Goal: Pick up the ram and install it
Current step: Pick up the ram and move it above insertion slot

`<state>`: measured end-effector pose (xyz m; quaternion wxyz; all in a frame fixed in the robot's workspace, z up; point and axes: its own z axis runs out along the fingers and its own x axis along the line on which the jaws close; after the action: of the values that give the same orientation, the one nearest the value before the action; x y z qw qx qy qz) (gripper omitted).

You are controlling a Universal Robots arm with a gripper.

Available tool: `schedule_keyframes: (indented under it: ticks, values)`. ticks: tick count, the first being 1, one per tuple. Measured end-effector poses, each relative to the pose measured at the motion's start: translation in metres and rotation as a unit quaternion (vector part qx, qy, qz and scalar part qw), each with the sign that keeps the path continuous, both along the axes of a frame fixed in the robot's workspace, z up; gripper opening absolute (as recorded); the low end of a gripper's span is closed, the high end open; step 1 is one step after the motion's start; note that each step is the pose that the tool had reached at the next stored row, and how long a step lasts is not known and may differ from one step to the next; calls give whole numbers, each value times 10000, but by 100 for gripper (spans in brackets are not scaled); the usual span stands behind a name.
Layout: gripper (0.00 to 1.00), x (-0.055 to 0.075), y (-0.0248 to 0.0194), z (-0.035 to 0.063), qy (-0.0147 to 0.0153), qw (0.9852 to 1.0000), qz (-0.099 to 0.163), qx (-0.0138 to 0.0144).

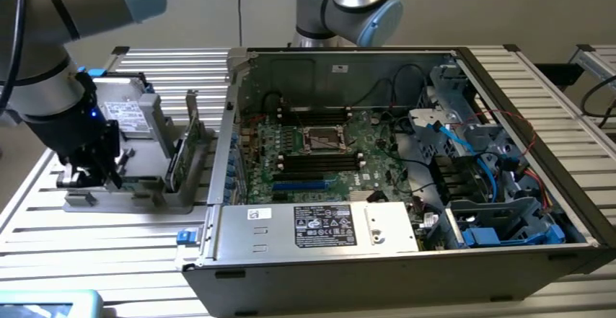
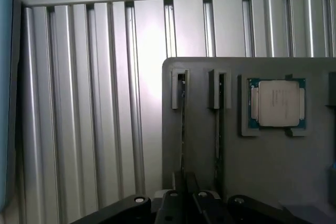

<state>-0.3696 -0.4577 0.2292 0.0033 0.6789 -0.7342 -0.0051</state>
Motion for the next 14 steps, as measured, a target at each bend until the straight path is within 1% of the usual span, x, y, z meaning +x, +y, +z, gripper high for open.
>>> schedule_keyframes:
  ticks: [14]
  values:
    - [13, -17, 0, 636, -1, 10000, 0, -1]
